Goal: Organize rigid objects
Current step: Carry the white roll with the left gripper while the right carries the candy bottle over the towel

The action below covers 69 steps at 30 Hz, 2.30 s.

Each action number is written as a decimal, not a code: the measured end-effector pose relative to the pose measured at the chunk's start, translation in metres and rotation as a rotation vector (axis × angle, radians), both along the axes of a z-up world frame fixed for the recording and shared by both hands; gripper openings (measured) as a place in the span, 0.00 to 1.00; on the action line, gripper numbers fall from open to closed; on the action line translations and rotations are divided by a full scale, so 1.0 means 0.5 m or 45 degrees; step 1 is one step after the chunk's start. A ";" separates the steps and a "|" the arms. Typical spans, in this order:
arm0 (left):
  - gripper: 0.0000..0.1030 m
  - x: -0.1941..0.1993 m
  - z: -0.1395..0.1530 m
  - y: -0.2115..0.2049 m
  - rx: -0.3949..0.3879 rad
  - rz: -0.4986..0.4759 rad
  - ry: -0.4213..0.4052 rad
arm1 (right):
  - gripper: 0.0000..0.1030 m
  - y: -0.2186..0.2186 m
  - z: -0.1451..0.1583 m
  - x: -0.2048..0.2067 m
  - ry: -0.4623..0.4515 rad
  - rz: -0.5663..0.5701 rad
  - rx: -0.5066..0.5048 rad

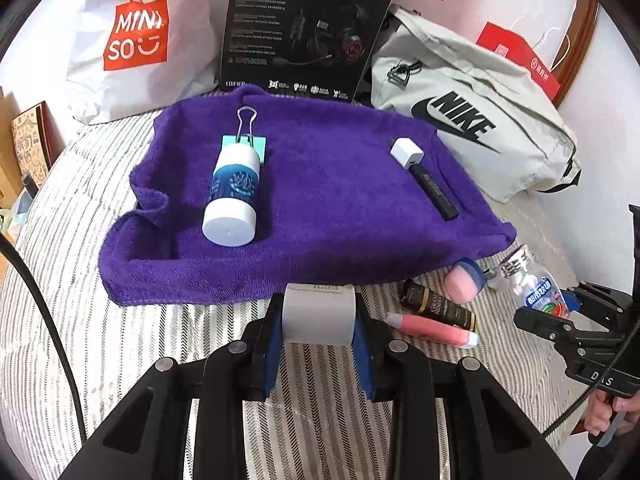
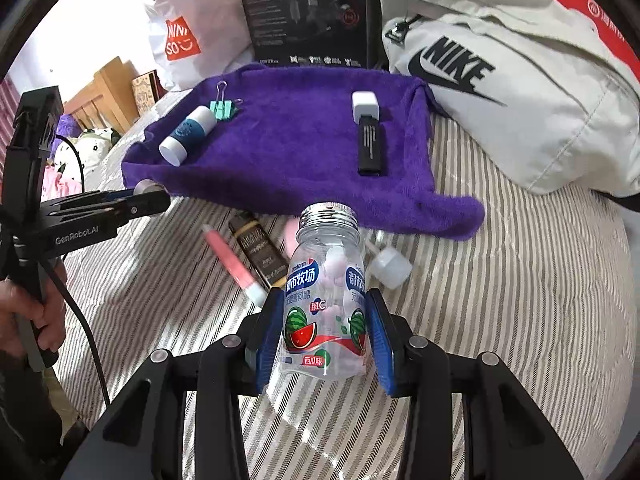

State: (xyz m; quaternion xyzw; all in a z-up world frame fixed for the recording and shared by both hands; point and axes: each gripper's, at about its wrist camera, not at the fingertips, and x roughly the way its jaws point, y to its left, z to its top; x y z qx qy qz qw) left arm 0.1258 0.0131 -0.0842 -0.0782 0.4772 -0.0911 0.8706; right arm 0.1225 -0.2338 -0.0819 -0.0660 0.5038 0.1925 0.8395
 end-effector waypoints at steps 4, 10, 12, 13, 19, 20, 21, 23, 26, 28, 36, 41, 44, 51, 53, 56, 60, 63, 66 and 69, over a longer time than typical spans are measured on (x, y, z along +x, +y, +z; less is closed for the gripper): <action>0.29 0.007 0.018 0.007 -0.007 0.009 -0.016 | 0.40 0.009 0.017 0.010 -0.010 0.014 0.006; 0.29 0.027 0.043 0.033 -0.005 0.030 -0.033 | 0.40 0.019 0.047 0.041 -0.038 0.027 0.036; 0.29 0.038 0.049 0.043 0.006 0.042 -0.031 | 0.40 0.024 0.059 0.057 -0.058 0.038 0.034; 0.29 0.044 0.051 0.049 0.008 0.047 -0.031 | 0.40 0.026 0.064 0.065 -0.065 0.040 0.036; 0.29 0.082 0.066 0.060 0.017 0.059 -0.040 | 0.40 0.038 0.076 0.126 -0.087 0.047 0.040; 0.29 0.088 0.067 0.061 0.017 0.059 -0.042 | 0.40 0.041 0.076 0.138 -0.087 0.052 0.042; 0.29 0.095 0.068 0.061 0.015 0.057 -0.041 | 0.40 0.045 0.076 0.151 -0.088 0.053 0.043; 0.29 0.106 0.068 0.063 0.018 0.057 -0.038 | 0.40 0.053 0.073 0.174 -0.088 0.054 0.041; 0.29 0.121 0.067 0.066 0.022 0.055 -0.038 | 0.40 0.068 0.060 0.211 -0.090 0.056 0.025; 0.29 0.129 0.066 0.067 0.027 0.052 -0.036 | 0.40 0.079 0.046 0.234 -0.077 0.059 0.008; 0.29 0.153 0.058 0.067 0.017 0.041 -0.022 | 0.40 0.113 -0.021 0.280 -0.007 0.080 -0.049; 0.29 0.164 0.055 0.062 0.019 0.031 -0.014 | 0.40 0.125 -0.043 0.287 0.021 0.094 -0.069; 0.29 0.169 0.054 0.061 0.015 0.029 -0.013 | 0.40 0.130 -0.053 0.290 0.027 0.099 -0.085; 0.29 0.170 0.054 0.061 0.013 0.025 -0.009 | 0.40 0.142 -0.060 0.286 0.031 0.128 -0.101; 0.29 0.170 0.054 0.061 0.014 0.026 -0.008 | 0.40 0.144 -0.071 0.287 0.051 0.127 -0.108; 0.29 0.171 0.052 0.062 0.014 0.028 -0.006 | 0.40 0.146 -0.077 0.284 0.036 0.132 -0.117; 0.29 0.175 0.049 0.058 0.011 0.023 -0.002 | 0.40 0.146 -0.078 0.285 0.032 0.131 -0.114; 0.29 0.184 0.045 0.050 0.006 0.009 -0.001 | 0.42 0.145 -0.078 0.285 0.032 0.141 -0.123; 0.29 0.199 0.041 0.039 0.021 -0.001 0.002 | 0.48 0.143 -0.077 0.285 0.053 0.159 -0.098; 0.29 0.220 0.031 0.031 0.019 -0.002 0.011 | 0.48 0.135 -0.071 0.282 0.078 0.149 -0.094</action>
